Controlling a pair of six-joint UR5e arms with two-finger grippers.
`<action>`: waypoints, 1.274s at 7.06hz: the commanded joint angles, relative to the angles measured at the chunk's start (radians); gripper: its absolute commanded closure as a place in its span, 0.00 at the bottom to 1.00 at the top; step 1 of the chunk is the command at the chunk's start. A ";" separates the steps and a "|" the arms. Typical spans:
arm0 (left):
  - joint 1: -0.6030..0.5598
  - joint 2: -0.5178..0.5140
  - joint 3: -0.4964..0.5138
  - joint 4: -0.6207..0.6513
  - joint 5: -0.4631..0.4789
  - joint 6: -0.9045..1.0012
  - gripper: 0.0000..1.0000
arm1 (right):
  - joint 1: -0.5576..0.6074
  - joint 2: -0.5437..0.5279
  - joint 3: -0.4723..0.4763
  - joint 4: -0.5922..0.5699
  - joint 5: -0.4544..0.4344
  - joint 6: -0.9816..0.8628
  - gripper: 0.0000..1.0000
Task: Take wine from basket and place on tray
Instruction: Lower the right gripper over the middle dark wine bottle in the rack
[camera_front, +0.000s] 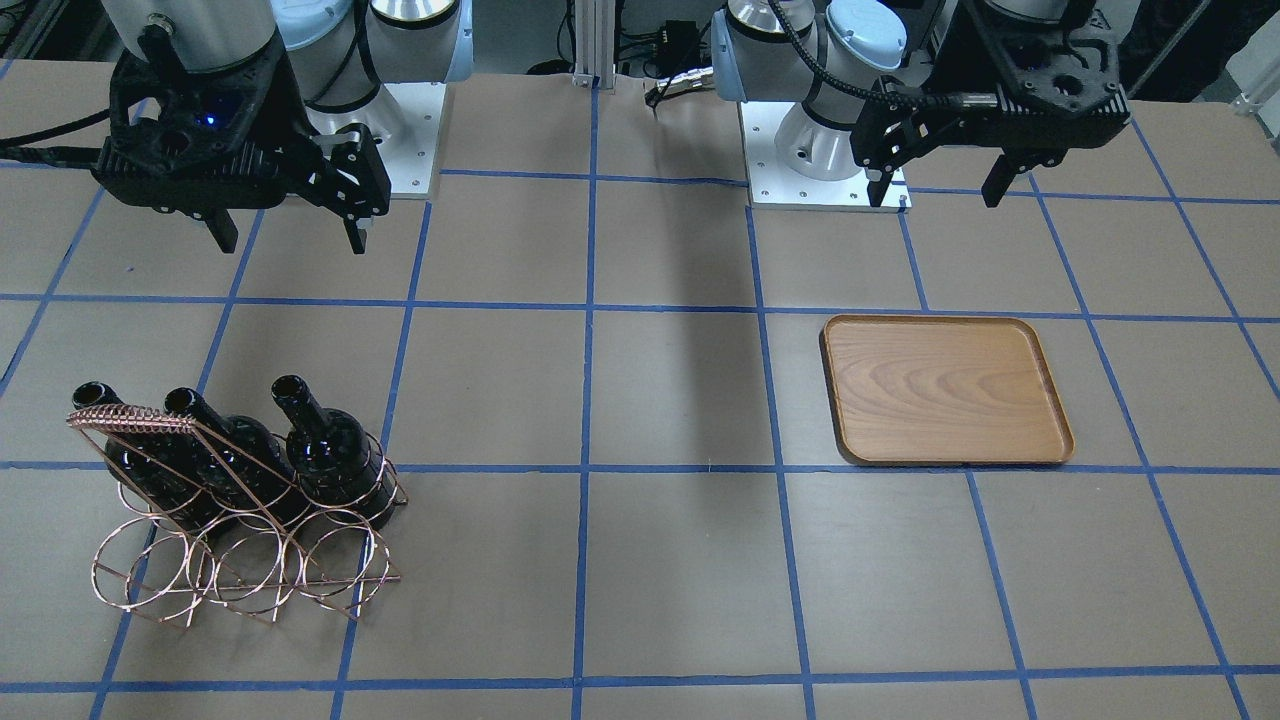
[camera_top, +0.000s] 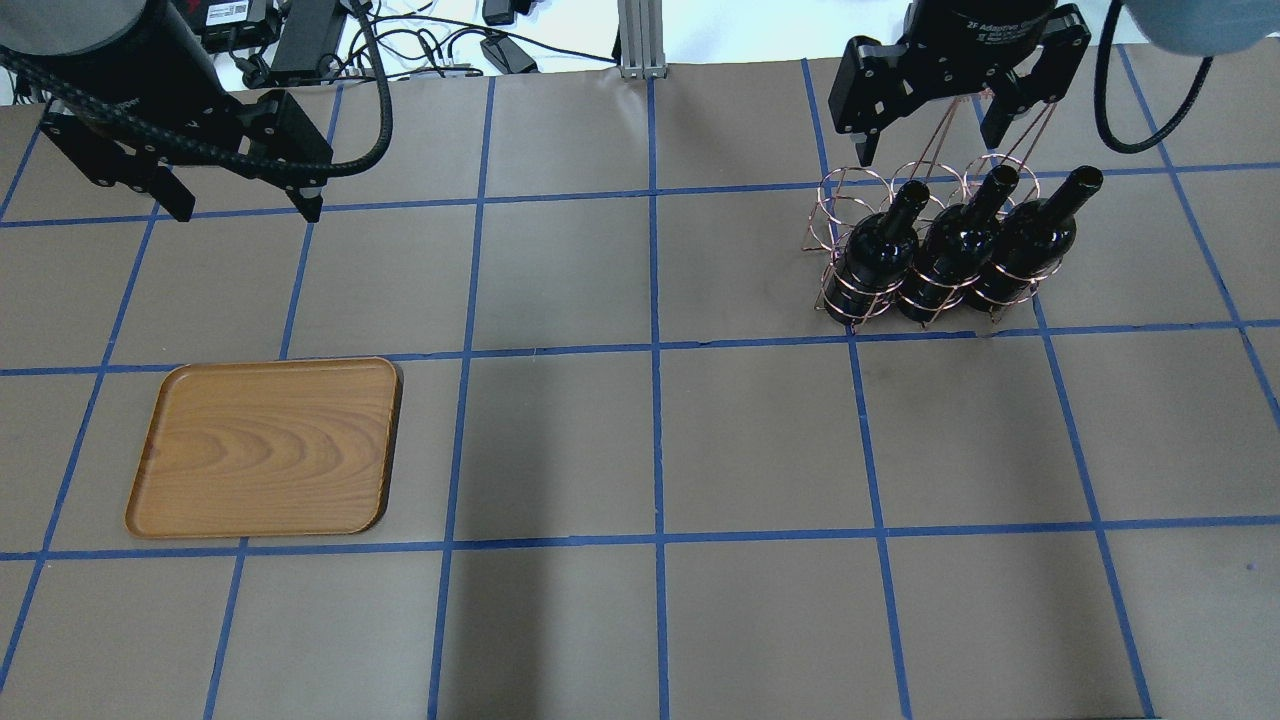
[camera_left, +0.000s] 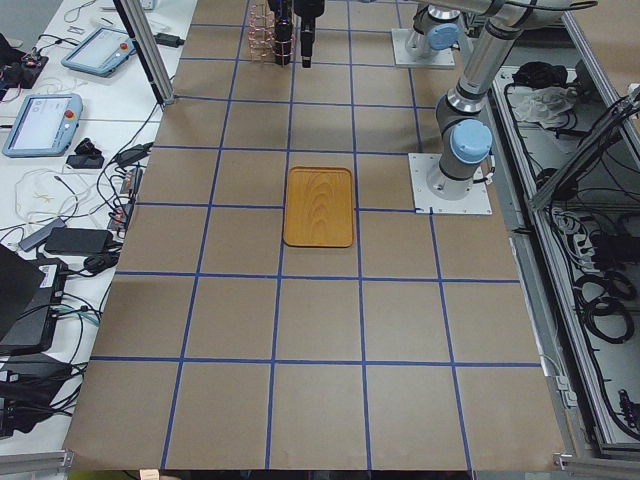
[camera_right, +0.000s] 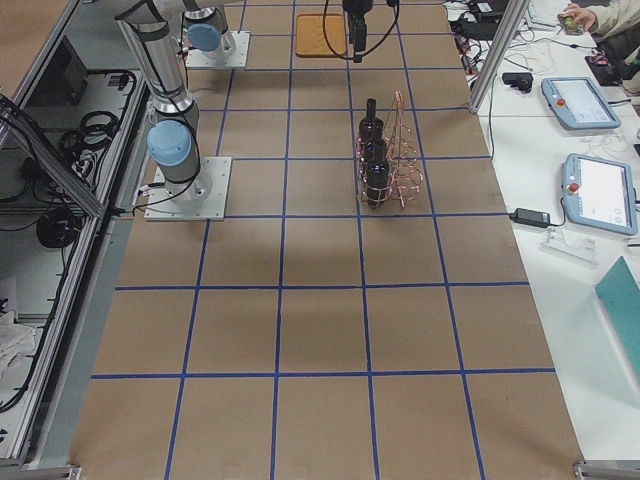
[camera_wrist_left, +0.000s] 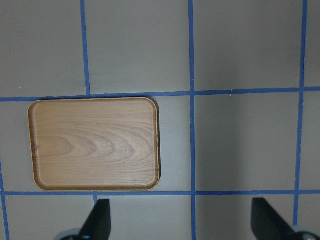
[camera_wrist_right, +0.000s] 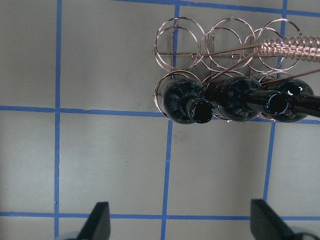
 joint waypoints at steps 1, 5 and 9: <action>0.000 0.000 0.000 0.000 0.000 0.001 0.00 | -0.003 -0.009 0.035 -0.002 -0.001 0.003 0.01; 0.000 0.000 0.000 0.000 0.000 0.001 0.00 | -0.148 0.074 0.068 -0.177 0.016 -0.132 0.05; 0.002 0.000 0.000 0.000 0.000 0.001 0.00 | -0.220 0.140 0.127 -0.253 0.090 -0.230 0.03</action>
